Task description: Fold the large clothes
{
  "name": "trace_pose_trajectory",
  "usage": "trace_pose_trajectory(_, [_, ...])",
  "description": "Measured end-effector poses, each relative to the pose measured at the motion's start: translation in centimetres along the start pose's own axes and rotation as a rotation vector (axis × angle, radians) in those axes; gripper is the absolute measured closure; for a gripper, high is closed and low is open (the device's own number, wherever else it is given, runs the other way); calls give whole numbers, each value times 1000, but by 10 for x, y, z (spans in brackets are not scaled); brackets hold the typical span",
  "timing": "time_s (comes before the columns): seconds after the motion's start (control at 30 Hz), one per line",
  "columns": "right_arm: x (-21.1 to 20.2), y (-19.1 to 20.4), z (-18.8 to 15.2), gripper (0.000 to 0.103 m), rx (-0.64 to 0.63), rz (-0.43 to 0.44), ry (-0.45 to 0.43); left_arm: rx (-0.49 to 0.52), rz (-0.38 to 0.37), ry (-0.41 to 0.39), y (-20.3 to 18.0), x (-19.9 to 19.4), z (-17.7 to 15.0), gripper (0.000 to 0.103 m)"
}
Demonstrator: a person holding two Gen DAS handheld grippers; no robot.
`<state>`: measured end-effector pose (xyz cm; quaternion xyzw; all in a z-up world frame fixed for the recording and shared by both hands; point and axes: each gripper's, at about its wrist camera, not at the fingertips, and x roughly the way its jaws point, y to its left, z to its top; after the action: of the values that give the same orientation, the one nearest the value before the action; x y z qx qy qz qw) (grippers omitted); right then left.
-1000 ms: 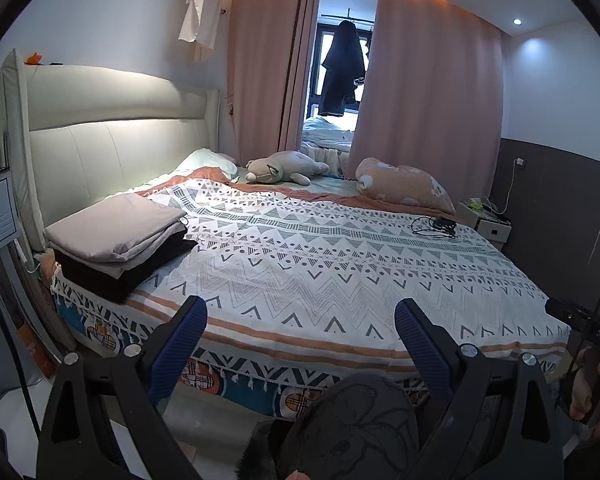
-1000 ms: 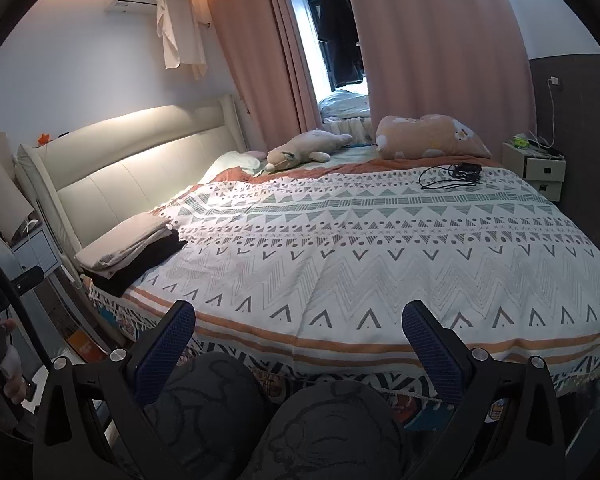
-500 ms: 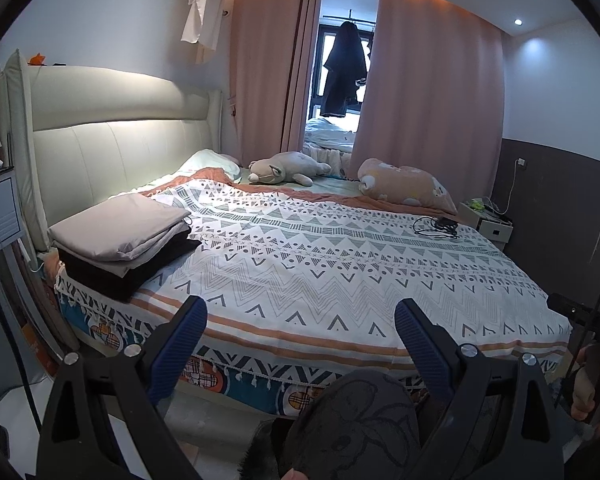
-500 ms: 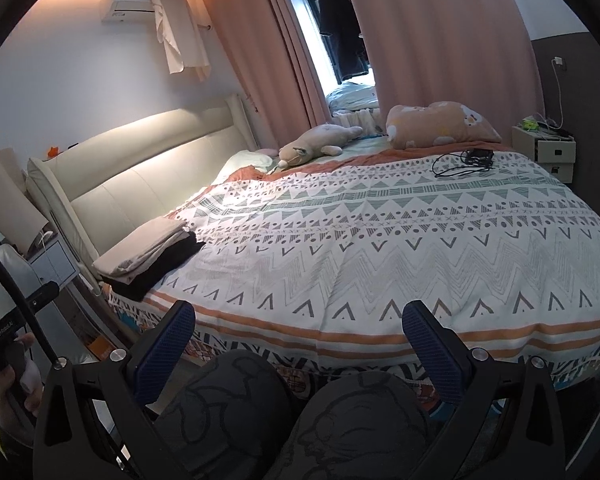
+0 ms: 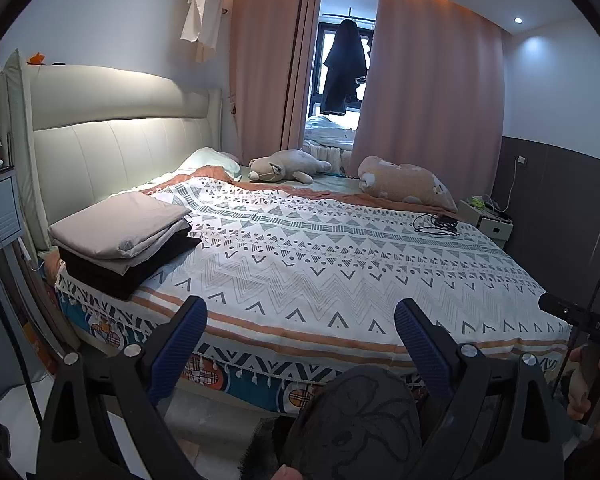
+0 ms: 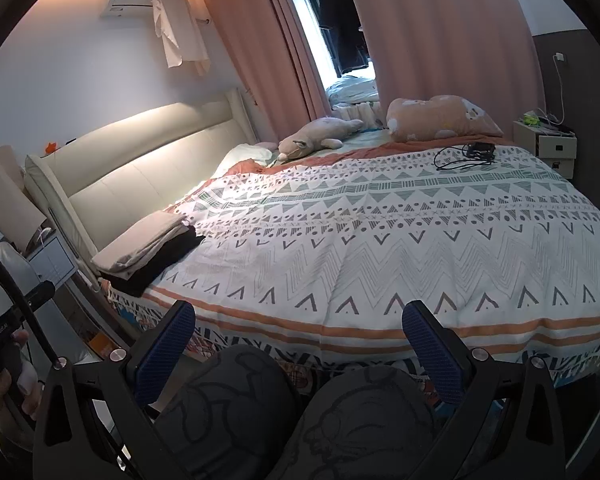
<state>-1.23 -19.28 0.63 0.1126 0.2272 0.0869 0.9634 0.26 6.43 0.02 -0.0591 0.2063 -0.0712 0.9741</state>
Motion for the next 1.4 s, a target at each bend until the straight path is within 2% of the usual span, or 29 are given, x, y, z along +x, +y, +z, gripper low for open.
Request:
trace_pose_trajectory(0.73, [3, 6, -3, 0, 0, 4, 21, -37, 22, -7, 6, -7, -2, 6])
trace_pose_trajectory(0.9, [2, 6, -2, 0, 1, 6, 22, -25, 52, -20, 5, -8, -1, 6])
trace_pose_trajectory(1.4, [9, 1, -2, 0, 34, 14, 33, -21, 78, -1, 2, -1, 0, 6])
